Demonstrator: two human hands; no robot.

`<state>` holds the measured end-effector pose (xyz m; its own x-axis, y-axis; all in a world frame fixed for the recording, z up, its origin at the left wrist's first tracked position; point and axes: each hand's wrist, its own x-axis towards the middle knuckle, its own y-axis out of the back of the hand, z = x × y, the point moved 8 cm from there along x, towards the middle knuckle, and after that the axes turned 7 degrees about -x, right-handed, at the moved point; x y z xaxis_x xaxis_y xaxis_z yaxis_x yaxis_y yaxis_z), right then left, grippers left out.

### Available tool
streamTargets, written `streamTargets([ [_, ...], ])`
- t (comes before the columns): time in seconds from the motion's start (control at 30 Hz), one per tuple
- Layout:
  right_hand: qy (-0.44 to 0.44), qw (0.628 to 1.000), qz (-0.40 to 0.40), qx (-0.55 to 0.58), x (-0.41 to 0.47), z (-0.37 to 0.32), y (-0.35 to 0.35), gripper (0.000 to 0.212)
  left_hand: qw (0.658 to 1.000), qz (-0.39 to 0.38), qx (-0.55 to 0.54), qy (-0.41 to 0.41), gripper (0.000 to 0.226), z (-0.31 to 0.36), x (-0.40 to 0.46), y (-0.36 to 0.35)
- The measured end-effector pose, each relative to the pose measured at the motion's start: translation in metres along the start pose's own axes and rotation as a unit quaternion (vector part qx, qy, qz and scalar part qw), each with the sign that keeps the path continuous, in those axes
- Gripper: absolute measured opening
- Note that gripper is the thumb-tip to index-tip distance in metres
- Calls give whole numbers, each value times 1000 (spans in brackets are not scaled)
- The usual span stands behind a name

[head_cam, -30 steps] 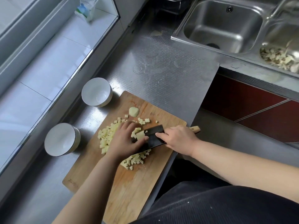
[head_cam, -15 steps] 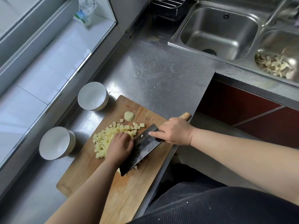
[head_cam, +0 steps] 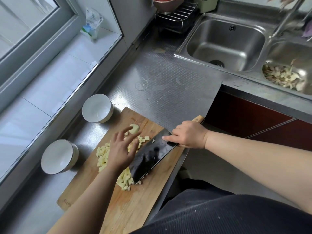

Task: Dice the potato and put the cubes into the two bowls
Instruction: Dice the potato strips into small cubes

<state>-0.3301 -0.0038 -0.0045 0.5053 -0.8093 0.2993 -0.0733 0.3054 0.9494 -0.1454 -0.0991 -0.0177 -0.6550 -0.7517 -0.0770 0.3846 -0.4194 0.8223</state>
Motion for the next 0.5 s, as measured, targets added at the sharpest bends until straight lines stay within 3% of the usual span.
streamTargets([
  [0.1,27,999,16,-13,7,-6,0,40,987,-121,72,-75,57,25,-1,-23],
  [0.2,44,998,36,-15,12,-14,3,32,976,-182,99,-70,63,16,-10,-38],
  [0.5,32,999,21,5,14,-8,1,20,978,-172,90,75,91,-51,-32,-20],
])
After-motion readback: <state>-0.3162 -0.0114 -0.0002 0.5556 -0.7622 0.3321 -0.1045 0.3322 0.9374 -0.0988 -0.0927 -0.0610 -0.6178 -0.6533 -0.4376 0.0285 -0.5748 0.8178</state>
